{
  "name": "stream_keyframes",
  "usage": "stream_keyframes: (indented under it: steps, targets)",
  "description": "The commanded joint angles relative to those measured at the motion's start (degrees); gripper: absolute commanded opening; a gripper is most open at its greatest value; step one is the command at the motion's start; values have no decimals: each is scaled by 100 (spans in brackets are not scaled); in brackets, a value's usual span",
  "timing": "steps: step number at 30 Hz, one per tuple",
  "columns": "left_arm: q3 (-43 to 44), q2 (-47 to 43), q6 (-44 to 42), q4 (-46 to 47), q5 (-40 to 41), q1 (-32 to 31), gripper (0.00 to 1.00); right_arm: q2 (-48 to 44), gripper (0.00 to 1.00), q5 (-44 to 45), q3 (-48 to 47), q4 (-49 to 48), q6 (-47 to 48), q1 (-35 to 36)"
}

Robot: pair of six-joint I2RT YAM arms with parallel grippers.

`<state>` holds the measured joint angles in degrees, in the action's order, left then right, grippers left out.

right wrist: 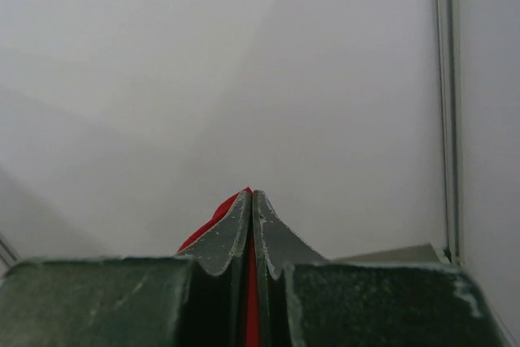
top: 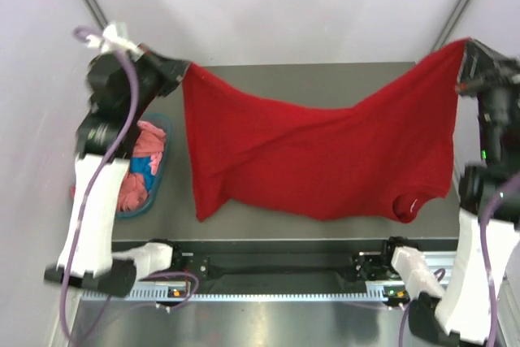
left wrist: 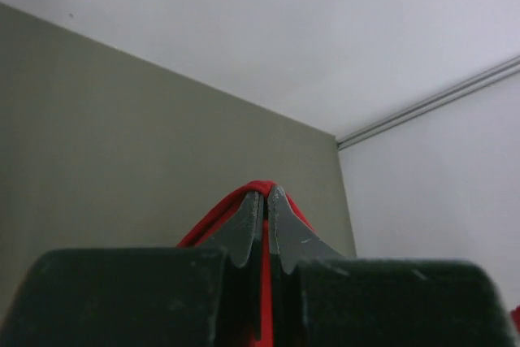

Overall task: Fold and stack the t-shirts
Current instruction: Flatten the tshirt out

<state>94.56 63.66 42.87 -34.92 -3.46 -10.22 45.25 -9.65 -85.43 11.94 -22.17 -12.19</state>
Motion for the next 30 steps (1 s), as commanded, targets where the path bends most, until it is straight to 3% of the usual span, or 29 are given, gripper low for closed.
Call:
stream_keyframes:
  steps: [1, 6, 11, 19, 26, 30]
  targets:
    - [254, 1066, -147, 994, -303, 37, 0, 964, 0, 200, 79, -332, 309, 58]
    - [1466, 2481, -227, 1049, -286, 178, 0, 2317, 0, 166, -719, -869, 372, 41]
    - [2496, 2898, -244, 1206, -593, 301, 0, 2989, 0, -28, -2126, -861, 433, 23]
    - [2102, 1836, 2, 1646, -805, 301, 0, 2112, 0, -160, -2058, -1440, 433, 15]
    - [1127, 316, 177, 1295, -919, 292, 0, 679, 0, 253, -1626, -510, 697, 14]
    - [696, -597, 353, 865, -1130, 292, 0, -76, 0, 534, -1845, 491, 784, 14]
